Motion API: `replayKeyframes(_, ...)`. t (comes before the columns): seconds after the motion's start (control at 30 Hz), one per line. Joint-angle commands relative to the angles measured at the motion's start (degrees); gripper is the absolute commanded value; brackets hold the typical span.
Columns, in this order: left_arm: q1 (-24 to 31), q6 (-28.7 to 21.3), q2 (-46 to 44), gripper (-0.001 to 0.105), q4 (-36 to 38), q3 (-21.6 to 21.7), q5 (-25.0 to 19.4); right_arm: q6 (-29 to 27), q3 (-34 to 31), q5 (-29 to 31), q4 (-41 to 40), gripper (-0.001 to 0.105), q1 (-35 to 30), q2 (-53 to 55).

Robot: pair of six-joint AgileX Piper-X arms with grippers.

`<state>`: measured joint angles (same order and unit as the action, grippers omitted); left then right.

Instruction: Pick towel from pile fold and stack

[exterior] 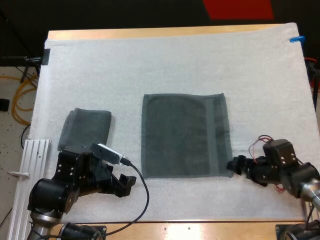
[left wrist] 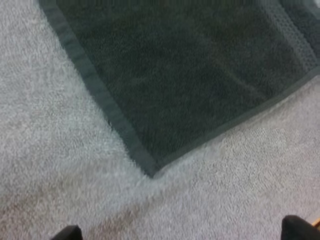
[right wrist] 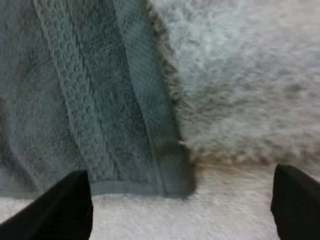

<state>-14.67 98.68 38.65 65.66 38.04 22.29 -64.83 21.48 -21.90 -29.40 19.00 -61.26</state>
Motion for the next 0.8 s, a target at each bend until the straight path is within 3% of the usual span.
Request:
replayKeyframes(0.0,0.03,0.42,-0.10,0.074,-0.38,0.07,0.63,0.41,0.00,-2.93,2.80,0.071,-0.16,-1.89)
replayKeyframes(0.3,0.03,0.42,-0.10,0.074,-0.38,0.07,0.63,3.37,0.00,-12.51,12.20,0.071,-0.16,-12.89)
replayKeyframes(0.5,0.03,0.42,-0.10,0.074,-0.38,0.07,0.63,3.36,0.00,-12.92,11.42,0.066,-0.16,-13.63)
replayKeyframes(0.7,0.03,0.42,0.05,0.074,-2.61,0.07,0.63,3.18,0.00,-12.68,10.04,0.021,-0.16,-13.63)
replayKeyframes(0.77,0.03,0.42,0.05,0.074,-3.71,0.07,0.74,2.93,0.00,-12.68,10.04,0.010,-0.16,-13.63)
